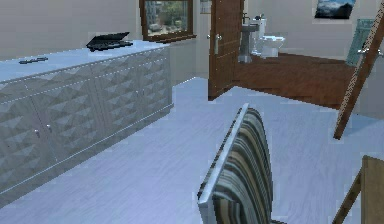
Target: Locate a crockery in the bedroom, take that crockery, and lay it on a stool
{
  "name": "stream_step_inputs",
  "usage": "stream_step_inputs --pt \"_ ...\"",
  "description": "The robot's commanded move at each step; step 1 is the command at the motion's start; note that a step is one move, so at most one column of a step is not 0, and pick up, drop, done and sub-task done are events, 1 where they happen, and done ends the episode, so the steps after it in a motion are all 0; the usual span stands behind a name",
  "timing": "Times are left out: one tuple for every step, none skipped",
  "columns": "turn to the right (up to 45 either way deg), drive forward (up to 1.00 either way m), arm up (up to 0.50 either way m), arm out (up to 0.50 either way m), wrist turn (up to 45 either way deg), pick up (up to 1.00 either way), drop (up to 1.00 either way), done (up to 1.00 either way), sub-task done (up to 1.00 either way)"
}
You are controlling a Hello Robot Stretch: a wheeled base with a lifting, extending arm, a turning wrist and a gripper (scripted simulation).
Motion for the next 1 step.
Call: stream_step_inputs --pt "0.0 0.00 0.00 0.00 0.0 1.00 0.00 0.00 0.00"
